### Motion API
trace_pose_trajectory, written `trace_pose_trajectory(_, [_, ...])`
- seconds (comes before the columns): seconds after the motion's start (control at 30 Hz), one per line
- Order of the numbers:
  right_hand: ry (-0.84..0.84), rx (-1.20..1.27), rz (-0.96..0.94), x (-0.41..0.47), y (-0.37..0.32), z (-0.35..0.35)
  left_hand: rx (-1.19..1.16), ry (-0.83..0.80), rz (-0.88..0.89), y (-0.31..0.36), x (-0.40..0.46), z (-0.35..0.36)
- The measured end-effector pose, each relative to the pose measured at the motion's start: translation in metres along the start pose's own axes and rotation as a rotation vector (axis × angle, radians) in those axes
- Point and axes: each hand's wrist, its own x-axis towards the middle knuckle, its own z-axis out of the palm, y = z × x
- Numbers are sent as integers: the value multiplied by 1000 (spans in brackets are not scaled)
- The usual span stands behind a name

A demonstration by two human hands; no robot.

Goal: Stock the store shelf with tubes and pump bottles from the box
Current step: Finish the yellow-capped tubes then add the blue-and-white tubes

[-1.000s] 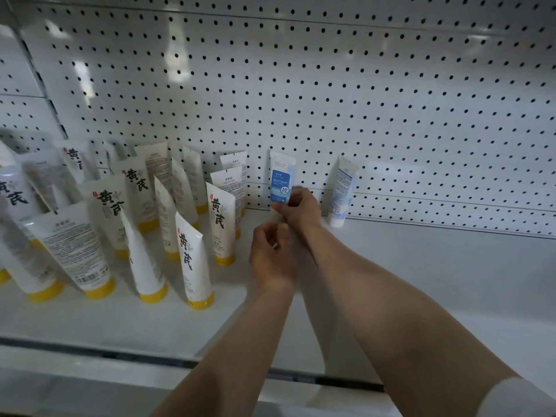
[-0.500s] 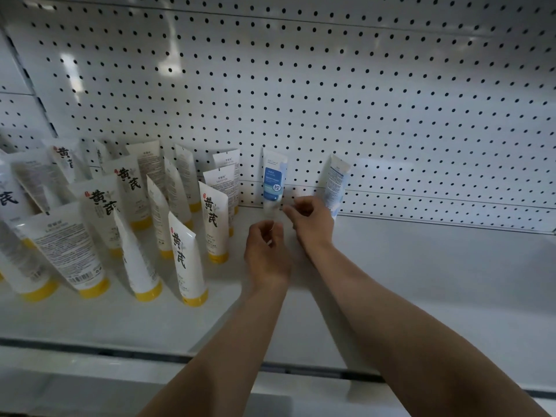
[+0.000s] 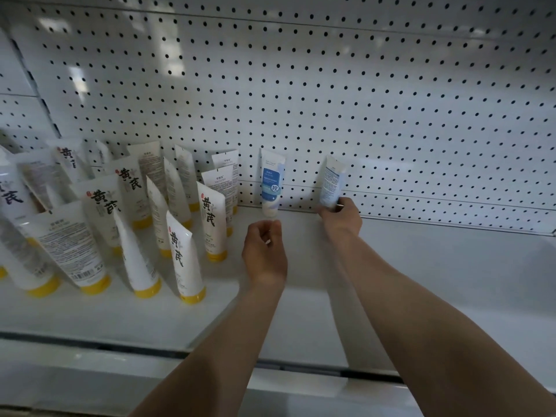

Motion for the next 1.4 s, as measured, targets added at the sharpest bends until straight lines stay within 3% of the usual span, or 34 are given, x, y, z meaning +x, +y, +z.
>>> trace_pose_trajectory(0.13, [-22, -17, -27, -9, 0, 0, 18, 3, -13, -2, 2, 0])
trace_pose_trajectory(0.4, [-309, -40, -182, -61, -9, 20, 80, 27, -88, -1, 3, -7])
trace_pose_trajectory(0.6, [-369, -7, -209, -76, -17, 30, 64, 17, -98, -6, 7, -6])
trace_pose_trajectory(0.8, [-279, -43, -213, -70, -15, 28, 10, 35, -133, -5, 6, -4])
trace_pose_trajectory(1.07, [-125, -81, -126, -47, -7, 6, 118, -9, -91, -4, 16, 7])
trace_pose_trajectory(1.27, [-15, -84, -100, -21, 5, -16, 159, -35, -18, -4, 50, 28])
trace_pose_trajectory(1.4, [-29, -108, -153, -15, 18, -17, 239, -1, 47, -6, 70, 48])
